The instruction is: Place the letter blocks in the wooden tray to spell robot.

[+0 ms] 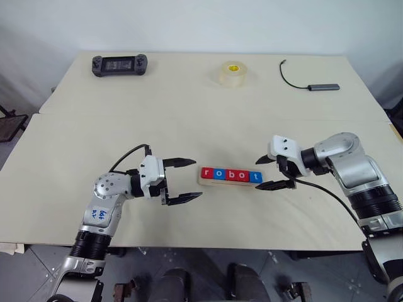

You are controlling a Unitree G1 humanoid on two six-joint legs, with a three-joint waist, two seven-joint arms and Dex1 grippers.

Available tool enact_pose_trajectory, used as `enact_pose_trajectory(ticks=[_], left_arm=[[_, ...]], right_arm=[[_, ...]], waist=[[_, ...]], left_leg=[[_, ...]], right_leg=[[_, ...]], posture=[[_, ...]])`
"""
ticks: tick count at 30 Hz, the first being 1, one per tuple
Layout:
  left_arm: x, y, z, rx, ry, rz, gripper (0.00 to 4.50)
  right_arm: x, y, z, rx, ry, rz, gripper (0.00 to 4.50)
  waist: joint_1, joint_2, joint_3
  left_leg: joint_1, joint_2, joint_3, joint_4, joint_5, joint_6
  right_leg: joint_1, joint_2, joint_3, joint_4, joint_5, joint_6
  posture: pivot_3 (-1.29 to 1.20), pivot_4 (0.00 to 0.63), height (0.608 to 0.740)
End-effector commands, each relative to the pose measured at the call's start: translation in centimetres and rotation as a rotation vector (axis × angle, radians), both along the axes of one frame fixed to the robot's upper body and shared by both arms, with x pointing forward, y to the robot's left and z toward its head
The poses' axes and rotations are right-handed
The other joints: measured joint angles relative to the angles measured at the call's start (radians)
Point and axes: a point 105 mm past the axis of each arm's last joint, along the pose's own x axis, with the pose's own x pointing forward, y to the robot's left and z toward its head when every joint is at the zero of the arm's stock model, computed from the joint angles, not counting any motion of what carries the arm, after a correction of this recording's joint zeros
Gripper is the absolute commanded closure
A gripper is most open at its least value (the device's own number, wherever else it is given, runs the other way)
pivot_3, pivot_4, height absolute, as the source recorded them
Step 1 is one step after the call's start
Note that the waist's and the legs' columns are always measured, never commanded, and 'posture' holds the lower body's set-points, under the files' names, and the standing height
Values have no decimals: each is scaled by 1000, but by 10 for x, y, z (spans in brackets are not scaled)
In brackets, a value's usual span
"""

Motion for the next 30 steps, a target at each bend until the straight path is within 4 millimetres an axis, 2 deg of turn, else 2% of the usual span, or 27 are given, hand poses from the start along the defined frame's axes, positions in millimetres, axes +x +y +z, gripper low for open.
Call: enact_pose_trajectory(ticks=[1, 3, 7, 10, 14, 15, 18, 25, 30], left_arm=[[-2, 4, 5, -13, -29, 3, 0], [-2, 4, 3, -12, -27, 4, 0], [-3, 6, 1, -10, -22, 6, 0], [-3, 6, 0, -9, -20, 3, 0], [-3, 7, -1, -5, -20, 3, 0], [-3, 8, -1, -5, -20, 4, 0], [-3, 8, -1, -3, -19, 4, 0], [-3, 8, 0, -6, -18, 5, 0], [-3, 8, 0, -6, -18, 5, 0]], right_arm=[[-2, -19, 18, 17, -52, -43, 189], [-7, -25, 16, 16, -34, -52, 594], [-12, -28, 7, 20, -10, -77, 1940], [-16, -22, -2, 28, 10, -66, 2990], [-23, -7, -5, 69, 34, -35, 4358], [-25, -4, -5, 78, 38, -32, 4478], [-29, 1, -7, 90, 62, -29, 4478], [-18, 0, -10, 85, 27, -88, 4478], [-18, 2, -9, 103, 19, -77, 4478]], waist=[[4, 0, 0], [5, 0, 0], [2, 0, 0], [-1, 0, 0], [0, 0, 0], [1, 0, 0], [3, 0, 0], [4, 0, 0], [3, 0, 0]], left_leg=[[0, 0, 0, 0, 0, 0], [0, 0, 0, 0, 0, 0], [0, 0, 0, 0, 0, 0], [0, 0, 0, 0, 0, 0], [0, 0, 0, 0, 0, 0], [0, 0, 0, 0, 0, 0], [0, 0, 0, 0, 0, 0], [0, 0, 0, 0, 0, 0], [0, 0, 0, 0, 0, 0]], right_leg=[[0, 0, 0, 0, 0, 0], [0, 0, 0, 0, 0, 0], [0, 0, 0, 0, 0, 0], [0, 0, 0, 0, 0, 0], [0, 0, 0, 0, 0, 0], [0, 0, 0, 0, 0, 0], [0, 0, 0, 0, 0, 0], [0, -1, 0, 0, 0, 0], [0, 0, 0, 0, 0, 0]], posture=[[0, 150, 740], [0, 150, 740], [0, 150, 740], [0, 150, 740], [0, 150, 740], [0, 150, 740], [0, 150, 740], [0, 150, 740], [0, 150, 740]])
